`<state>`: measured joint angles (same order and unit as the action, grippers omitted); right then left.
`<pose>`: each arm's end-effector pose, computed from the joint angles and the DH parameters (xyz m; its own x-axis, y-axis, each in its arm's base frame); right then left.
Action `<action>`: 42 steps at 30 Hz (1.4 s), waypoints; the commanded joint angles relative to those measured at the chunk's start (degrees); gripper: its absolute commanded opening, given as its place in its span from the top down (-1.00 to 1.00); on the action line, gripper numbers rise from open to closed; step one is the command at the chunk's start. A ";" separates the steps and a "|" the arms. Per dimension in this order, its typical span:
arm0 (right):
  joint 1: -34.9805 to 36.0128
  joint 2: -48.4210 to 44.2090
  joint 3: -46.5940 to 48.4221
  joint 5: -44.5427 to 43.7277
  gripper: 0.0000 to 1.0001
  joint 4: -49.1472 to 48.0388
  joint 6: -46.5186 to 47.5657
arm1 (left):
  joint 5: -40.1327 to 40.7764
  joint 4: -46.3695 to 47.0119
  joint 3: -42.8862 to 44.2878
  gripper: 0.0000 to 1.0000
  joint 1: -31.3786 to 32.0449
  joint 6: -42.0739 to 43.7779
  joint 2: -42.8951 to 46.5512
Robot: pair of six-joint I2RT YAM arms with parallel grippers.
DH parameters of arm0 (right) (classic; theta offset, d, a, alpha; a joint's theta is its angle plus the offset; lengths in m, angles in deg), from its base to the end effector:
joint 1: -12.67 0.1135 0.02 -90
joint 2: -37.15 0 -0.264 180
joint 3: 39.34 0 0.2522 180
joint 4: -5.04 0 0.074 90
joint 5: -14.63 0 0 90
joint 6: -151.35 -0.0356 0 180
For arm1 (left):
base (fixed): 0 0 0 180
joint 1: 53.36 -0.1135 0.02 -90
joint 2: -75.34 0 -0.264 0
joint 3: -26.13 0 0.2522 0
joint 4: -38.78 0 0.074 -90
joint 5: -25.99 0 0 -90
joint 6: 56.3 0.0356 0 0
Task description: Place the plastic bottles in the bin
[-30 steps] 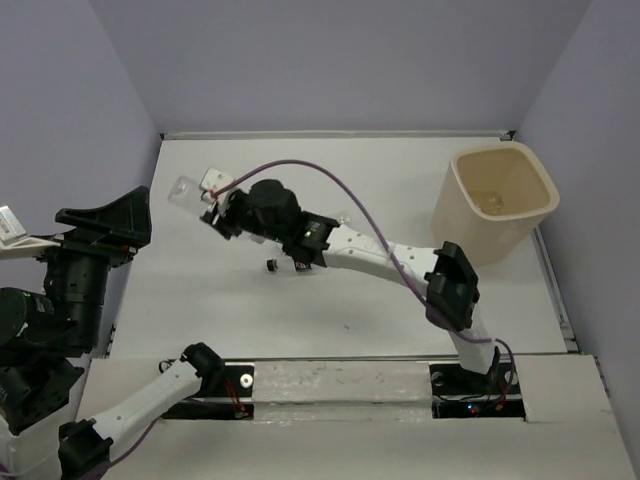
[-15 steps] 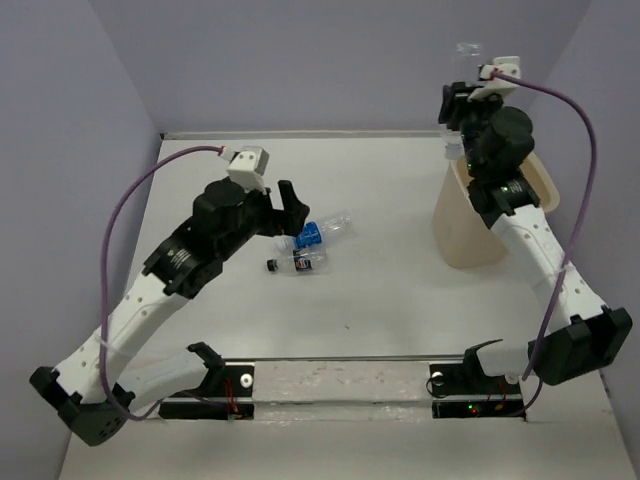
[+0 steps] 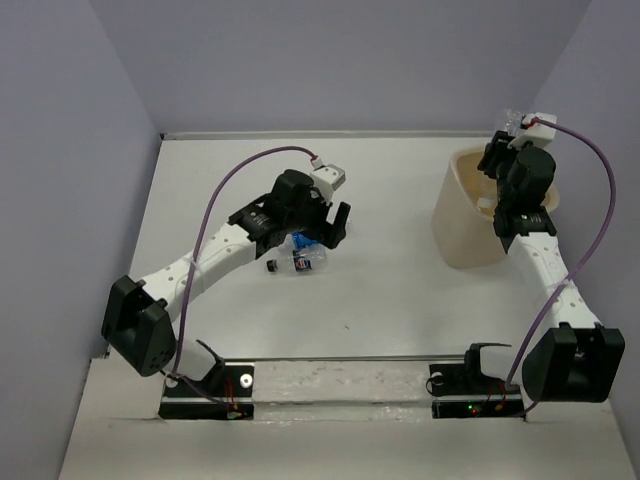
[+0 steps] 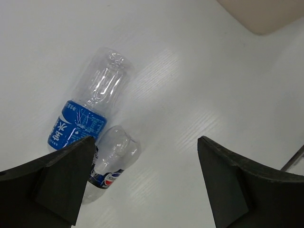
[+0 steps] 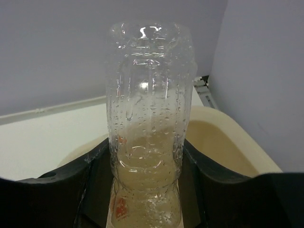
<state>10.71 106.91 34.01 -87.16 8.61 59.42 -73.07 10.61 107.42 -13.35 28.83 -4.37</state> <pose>0.2888 -0.0172 0.3770 0.0084 0.0327 -0.9994 0.2375 0.9708 0.0337 0.2435 -0.2117 0.3313 -0.4047 0.2302 -0.8850 0.7110 0.6879 -0.1461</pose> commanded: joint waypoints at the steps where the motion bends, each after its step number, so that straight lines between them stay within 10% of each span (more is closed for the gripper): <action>1: -0.68 -4.45 -0.09 -1.66 -0.32 -3.95 -1.32 | -0.44 3.16 1.03 -0.98 0.42 11.01 -2.12; 4: -0.68 -6.82 0.26 0.18 -0.85 -2.29 -1.05 | 0.62 2.12 2.08 -0.98 0.42 14.17 -4.93; 7: -0.68 -8.93 1.84 1.94 -0.99 1.75 -2.63 | 0.27 0.62 3.31 -0.98 0.42 16.37 -7.92; 28: 1.17 -28.09 -12.91 46.92 -0.98 0.79 -23.64 | 8.88 3.25 11.92 -0.98 0.42 21.82 -26.47; 42: 25.67 -21.69 -22.06 48.71 -0.93 -6.06 -21.10 | 17.41 2.90 17.11 -0.67 0.42 21.74 -34.73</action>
<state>30.73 83.02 12.42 -39.29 7.60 36.38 -58.47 12.97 121.97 -13.22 49.29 -39.60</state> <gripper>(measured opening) 0.969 0.880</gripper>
